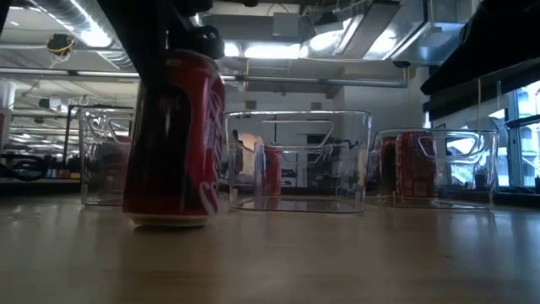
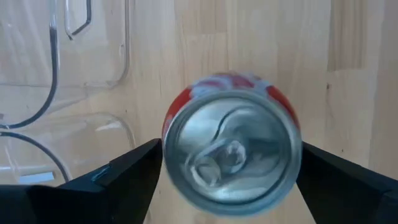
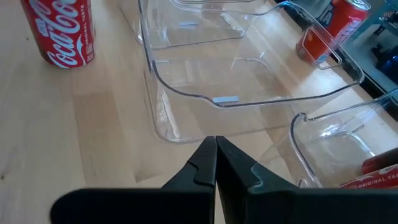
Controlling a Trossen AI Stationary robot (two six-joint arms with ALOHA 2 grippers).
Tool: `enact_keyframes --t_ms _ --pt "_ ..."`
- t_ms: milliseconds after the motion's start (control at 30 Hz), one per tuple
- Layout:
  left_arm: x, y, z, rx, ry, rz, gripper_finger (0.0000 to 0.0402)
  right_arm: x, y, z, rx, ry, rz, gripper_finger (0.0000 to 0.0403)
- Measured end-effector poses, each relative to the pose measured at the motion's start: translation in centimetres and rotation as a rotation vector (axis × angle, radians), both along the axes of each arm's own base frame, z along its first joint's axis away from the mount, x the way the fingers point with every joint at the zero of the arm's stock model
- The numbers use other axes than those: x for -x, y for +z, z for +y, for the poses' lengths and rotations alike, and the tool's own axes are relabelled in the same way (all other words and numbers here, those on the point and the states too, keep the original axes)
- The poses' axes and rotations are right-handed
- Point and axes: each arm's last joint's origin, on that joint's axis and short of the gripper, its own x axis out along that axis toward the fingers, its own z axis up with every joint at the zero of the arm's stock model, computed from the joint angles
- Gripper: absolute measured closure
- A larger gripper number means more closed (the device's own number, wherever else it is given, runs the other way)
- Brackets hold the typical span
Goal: Sort soda cans
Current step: Put the red soda can into the right transparent bin
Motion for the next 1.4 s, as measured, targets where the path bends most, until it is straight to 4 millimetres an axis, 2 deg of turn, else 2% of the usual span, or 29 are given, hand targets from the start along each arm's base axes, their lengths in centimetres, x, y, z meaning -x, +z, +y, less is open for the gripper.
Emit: enact_keyframes --t_ms 300,567,700,800,900,1100,1267,1400 --pt "0.1 0.3 0.1 -0.007 -0.002 0.017 0.0054 0.0 0.0 0.1 -0.017 0.011 0.014 0.0395" --pt "0.6 3.1 -0.4 -0.008 0.025 0.038 0.0053 0.0 0.0 0.1 -0.019 0.012 0.014 0.0395" --pt "1.5 4.3 -0.9 -0.018 0.066 0.082 0.0053 0.0 -0.1 0.1 -0.036 0.016 0.021 0.0395" --pt "3.0 5.3 -1.8 -0.047 0.077 0.105 0.0053 0.0 -0.2 0.3 -0.073 0.049 0.06 0.0395" --pt "4.8 6.7 -2.9 -0.11 0.081 0.047 0.0053 -0.1 0.0 0.4 -0.08 0.07 0.064 0.0395" --pt "8.4 9.0 -5.1 -0.187 0.023 -0.084 0.0053 -1.4 1.7 1.5 -0.131 0.112 -0.069 0.0382" --pt "11.4 9.9 -6.0 -0.205 0.052 -0.219 0.0053 -2.4 2.9 2.4 -0.129 0.205 -0.175 0.0316" --pt "13.7 9.4 -6.1 -0.186 0.092 -0.305 0.0053 -3.1 3.5 2.8 -0.128 0.24 -0.249 0.0248"
